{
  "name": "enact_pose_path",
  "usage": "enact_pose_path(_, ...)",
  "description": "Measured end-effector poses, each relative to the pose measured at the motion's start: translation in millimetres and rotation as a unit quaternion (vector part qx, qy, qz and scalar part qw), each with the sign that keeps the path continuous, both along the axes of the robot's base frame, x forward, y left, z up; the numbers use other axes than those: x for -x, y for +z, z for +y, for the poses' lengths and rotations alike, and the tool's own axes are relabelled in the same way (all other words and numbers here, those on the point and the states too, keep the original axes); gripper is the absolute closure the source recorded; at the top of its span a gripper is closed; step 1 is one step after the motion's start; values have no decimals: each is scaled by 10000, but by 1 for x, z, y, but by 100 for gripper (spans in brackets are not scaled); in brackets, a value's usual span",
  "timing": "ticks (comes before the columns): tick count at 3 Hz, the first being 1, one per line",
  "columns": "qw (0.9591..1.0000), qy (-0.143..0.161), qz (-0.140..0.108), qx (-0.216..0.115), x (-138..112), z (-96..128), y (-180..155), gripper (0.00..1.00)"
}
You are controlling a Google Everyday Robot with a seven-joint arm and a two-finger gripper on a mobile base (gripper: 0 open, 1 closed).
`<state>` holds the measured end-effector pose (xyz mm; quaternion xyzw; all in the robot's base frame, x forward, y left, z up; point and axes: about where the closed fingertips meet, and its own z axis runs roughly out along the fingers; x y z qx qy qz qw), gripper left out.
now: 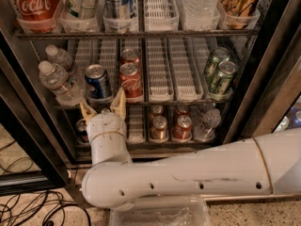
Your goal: Pick pepsi can from middle shelf of fridge
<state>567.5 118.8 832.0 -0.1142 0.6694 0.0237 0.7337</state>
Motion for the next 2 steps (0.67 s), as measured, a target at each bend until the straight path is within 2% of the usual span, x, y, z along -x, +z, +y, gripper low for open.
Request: enact_pose_path(2, 9991, 179, -60, 373, -7, 11, 4, 32)
